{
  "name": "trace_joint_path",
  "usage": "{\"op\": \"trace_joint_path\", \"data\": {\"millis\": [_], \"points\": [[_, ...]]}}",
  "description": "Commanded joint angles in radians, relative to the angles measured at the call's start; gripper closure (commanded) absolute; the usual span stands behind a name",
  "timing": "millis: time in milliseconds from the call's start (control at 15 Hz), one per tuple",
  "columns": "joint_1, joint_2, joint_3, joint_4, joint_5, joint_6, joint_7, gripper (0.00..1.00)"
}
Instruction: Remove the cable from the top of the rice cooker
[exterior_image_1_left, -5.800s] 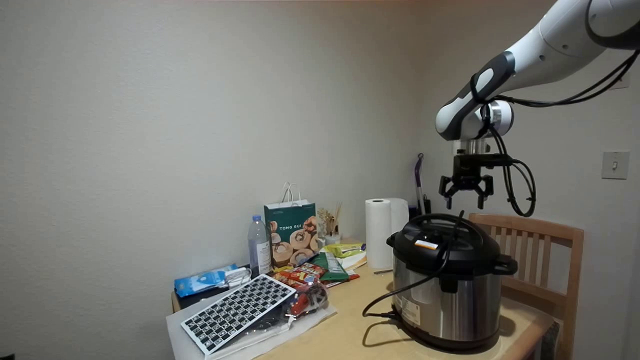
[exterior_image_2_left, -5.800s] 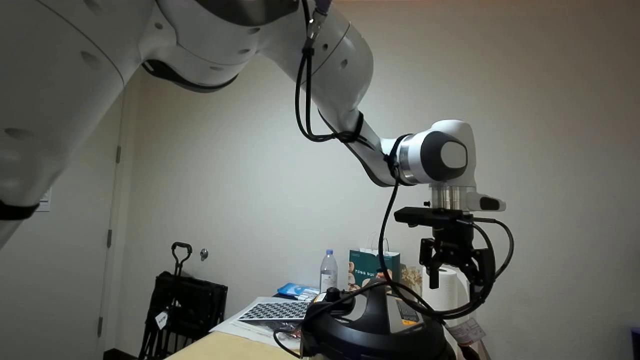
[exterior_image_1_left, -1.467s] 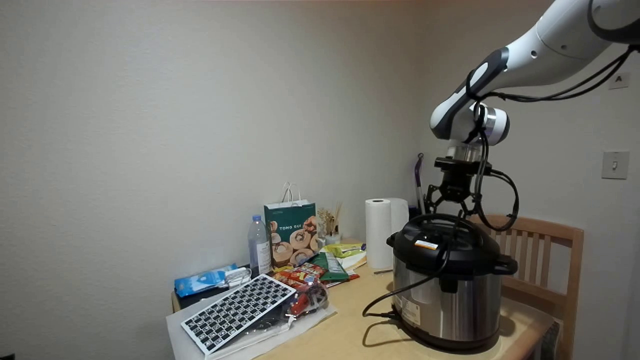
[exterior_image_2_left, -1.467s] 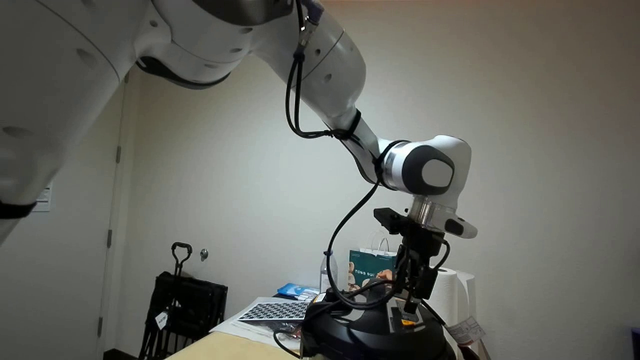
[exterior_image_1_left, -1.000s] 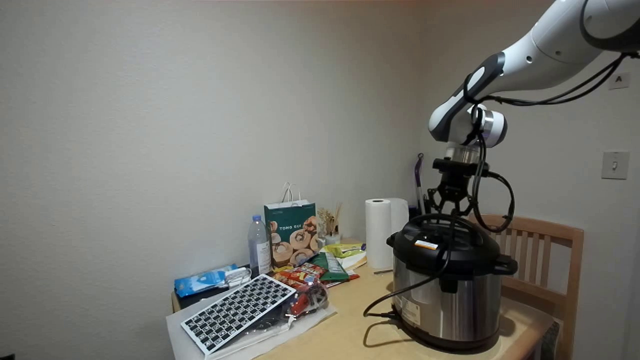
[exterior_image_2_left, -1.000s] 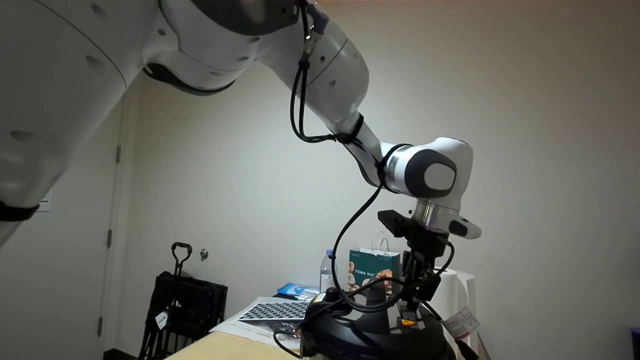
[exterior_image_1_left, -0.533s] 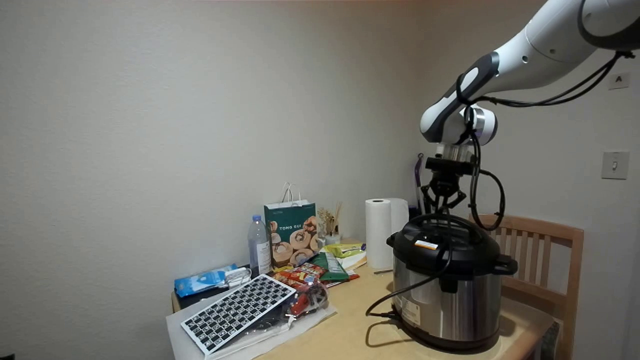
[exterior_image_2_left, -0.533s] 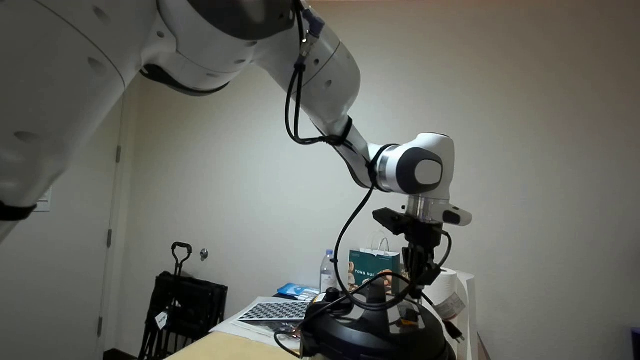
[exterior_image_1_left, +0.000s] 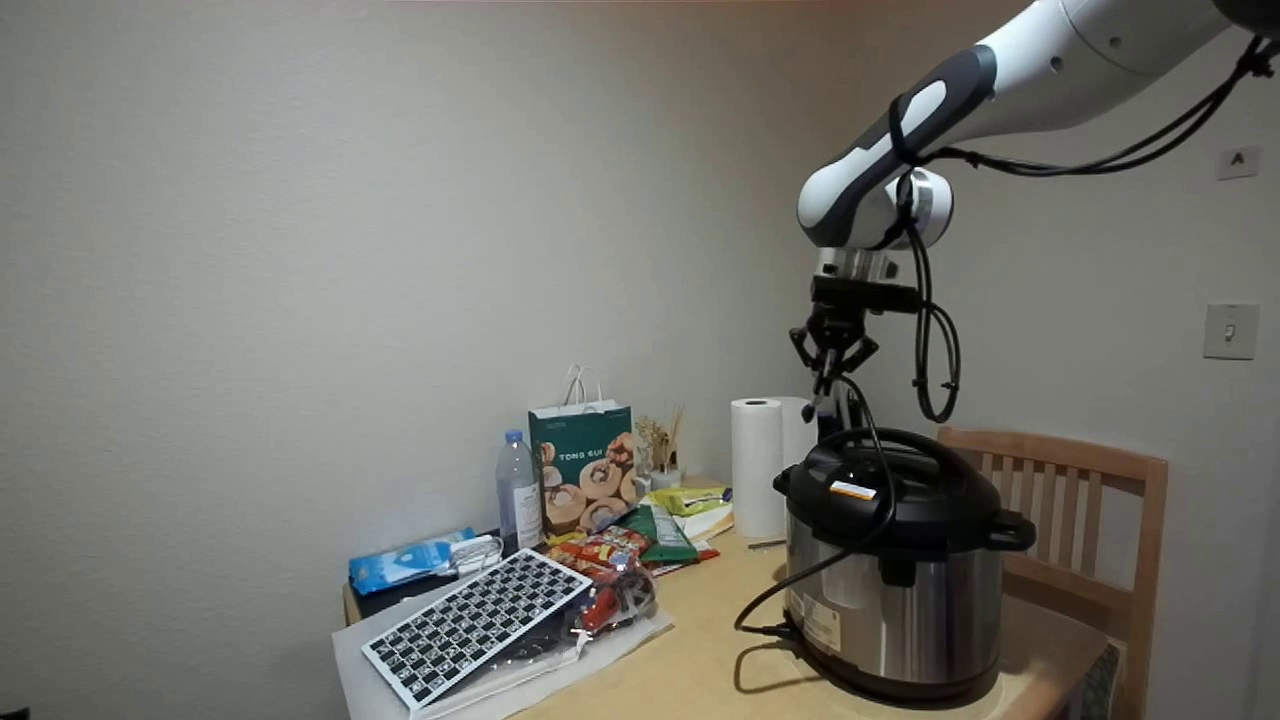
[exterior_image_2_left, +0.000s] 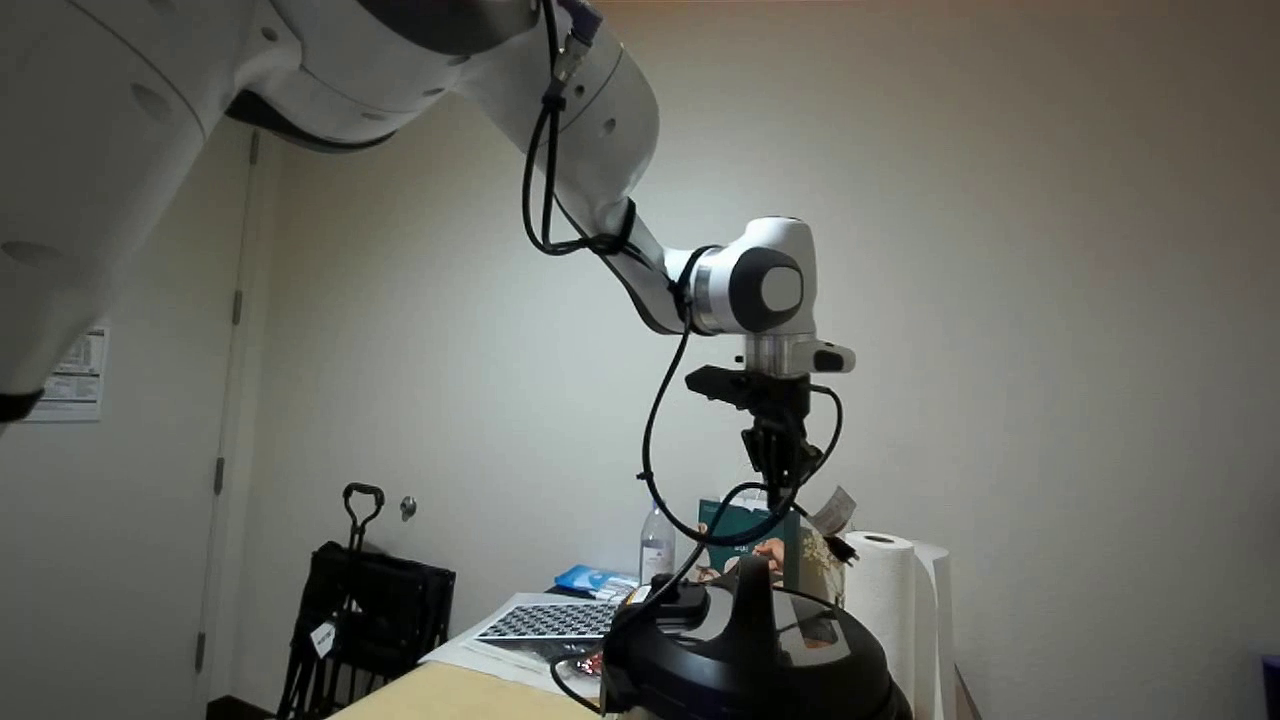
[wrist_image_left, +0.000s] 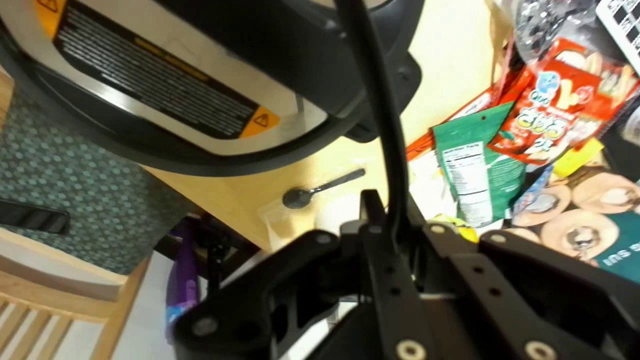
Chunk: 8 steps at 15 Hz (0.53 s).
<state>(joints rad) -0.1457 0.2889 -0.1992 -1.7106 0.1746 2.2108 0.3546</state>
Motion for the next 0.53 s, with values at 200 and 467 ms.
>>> {"op": "trace_joint_path", "data": {"millis": [200,467], "points": [[0.068,-0.037,0.128,0.017,0.029,-0.085,-0.161,0.98],[0.087,-0.028,0.143,0.021,0.012,-0.091,-0.135,0.90]]}}
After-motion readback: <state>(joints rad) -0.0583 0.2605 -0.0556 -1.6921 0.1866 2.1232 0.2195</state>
